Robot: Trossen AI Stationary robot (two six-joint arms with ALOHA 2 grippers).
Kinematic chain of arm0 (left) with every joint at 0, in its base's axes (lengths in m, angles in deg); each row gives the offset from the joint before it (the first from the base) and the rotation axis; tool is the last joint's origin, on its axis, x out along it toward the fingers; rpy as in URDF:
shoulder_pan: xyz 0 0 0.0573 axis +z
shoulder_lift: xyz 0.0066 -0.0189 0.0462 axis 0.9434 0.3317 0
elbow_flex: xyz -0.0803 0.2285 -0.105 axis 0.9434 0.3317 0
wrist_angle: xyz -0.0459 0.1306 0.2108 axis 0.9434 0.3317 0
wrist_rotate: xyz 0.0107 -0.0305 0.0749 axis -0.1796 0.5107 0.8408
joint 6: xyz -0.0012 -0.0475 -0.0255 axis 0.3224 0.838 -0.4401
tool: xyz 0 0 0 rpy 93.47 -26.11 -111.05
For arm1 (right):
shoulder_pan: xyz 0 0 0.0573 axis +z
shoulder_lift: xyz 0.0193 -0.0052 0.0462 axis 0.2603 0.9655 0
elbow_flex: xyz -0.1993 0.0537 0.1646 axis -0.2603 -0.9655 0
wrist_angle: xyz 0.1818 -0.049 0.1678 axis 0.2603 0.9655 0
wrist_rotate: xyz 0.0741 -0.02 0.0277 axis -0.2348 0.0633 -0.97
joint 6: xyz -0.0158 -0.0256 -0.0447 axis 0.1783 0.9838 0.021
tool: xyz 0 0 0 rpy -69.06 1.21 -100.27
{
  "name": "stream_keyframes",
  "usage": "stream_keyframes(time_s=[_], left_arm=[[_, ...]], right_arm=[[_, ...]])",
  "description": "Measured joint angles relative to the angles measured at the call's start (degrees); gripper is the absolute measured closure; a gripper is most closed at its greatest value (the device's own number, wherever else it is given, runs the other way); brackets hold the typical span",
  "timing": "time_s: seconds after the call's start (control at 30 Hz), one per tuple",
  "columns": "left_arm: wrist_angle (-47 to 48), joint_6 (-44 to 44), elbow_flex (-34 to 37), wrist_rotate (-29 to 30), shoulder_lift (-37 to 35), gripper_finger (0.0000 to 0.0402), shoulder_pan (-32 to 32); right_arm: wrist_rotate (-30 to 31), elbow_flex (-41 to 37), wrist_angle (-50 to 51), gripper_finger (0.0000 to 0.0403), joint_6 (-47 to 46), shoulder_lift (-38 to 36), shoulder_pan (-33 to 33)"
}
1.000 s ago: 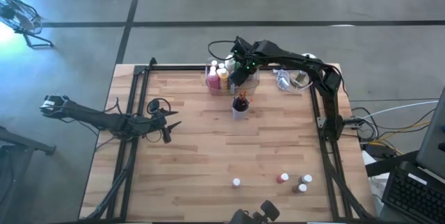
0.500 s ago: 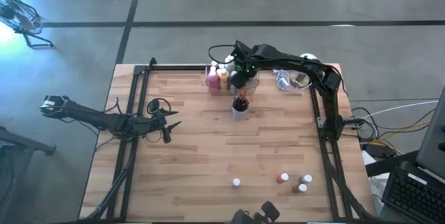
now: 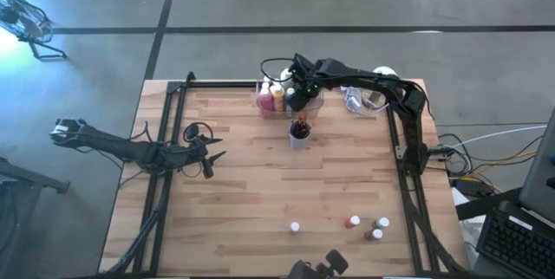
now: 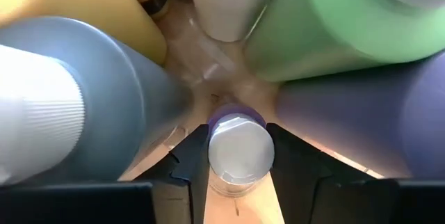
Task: Pick & Place Paint Supplies
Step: Put the purple black paint bottle into the transparent bin, then put the pink black paint bottle into the transparent bin
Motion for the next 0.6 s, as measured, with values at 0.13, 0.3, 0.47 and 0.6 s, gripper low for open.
stream_keyframes(time_s=[0.13, 0.3, 0.47, 0.6], left_arm=[[0.0, 0.0, 0.0, 0.0, 0.0, 0.0186, 0.0], [0.0, 0.0, 0.0, 0.0, 0.0, 0.0186, 0.0], [0.0, 0.0, 0.0, 0.0, 0.0, 0.0186, 0.0], [0.0, 0.0, 0.0, 0.0, 0.0, 0.0186, 0.0]], right_arm=[[1.6, -0.4, -0.1, 0.0269, 0.2, 0.0, 0.0], [1.6, -0.4, -0.3, 0.0233, 1.2, 0.0, 0.0], [1.6, -0.4, -0.3, 0.0220, 1.5, 0.0, 0.0], [1.6, -0.1, -0.3, 0.0223, 2.3, -0.3, 0.0]])
